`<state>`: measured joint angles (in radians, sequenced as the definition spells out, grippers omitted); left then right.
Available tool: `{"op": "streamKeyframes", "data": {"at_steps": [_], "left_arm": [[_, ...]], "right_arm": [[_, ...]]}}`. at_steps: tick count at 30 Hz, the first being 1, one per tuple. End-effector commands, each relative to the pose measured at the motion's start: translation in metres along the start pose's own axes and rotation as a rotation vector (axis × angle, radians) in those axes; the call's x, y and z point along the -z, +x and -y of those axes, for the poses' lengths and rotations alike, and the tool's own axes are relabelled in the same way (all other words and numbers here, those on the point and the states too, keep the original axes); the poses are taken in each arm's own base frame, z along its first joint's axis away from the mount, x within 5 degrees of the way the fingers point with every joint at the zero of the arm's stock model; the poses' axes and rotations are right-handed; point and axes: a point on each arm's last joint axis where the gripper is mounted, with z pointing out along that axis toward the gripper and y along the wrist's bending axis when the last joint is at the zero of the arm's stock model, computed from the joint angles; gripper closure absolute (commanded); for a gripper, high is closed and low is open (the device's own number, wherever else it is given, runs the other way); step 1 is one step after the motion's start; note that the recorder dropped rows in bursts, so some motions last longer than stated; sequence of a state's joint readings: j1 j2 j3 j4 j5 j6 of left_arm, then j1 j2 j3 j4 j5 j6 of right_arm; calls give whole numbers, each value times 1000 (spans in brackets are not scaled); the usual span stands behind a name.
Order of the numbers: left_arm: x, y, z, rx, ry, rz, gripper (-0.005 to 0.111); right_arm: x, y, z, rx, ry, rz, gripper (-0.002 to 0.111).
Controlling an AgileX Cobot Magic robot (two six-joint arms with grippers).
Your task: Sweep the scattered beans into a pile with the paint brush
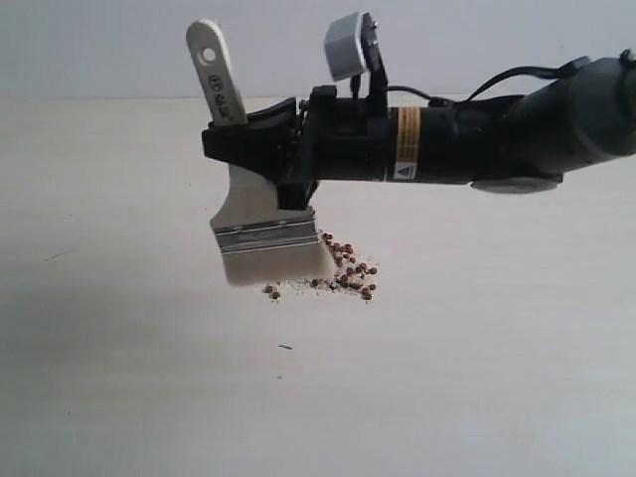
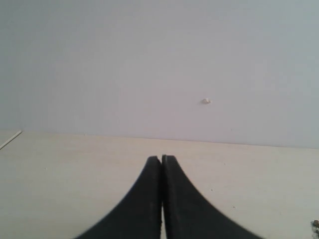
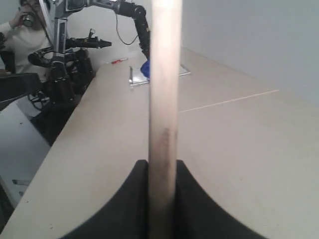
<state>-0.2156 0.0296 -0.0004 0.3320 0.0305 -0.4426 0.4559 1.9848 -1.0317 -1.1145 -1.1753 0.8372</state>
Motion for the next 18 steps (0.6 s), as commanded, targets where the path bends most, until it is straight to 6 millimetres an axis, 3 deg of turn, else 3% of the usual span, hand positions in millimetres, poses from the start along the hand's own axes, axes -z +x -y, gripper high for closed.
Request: {"op": "streamKeyframes", "data": {"at_steps": [1,8,14,18], "left_arm": [[0,0,0,-5,6,6,107],[0,0,0,-5,6,6,107],[0,0,0,-5,6,6,107],[0,0,0,-5,6,6,107]], "right_arm": [[-21,16,-12,-7,153,87,108],[-42,38,-10,-80,411,179,108],[-46,64,-2,-161,538,179,108],[-44,71,3,-189,585,181,108]]}}
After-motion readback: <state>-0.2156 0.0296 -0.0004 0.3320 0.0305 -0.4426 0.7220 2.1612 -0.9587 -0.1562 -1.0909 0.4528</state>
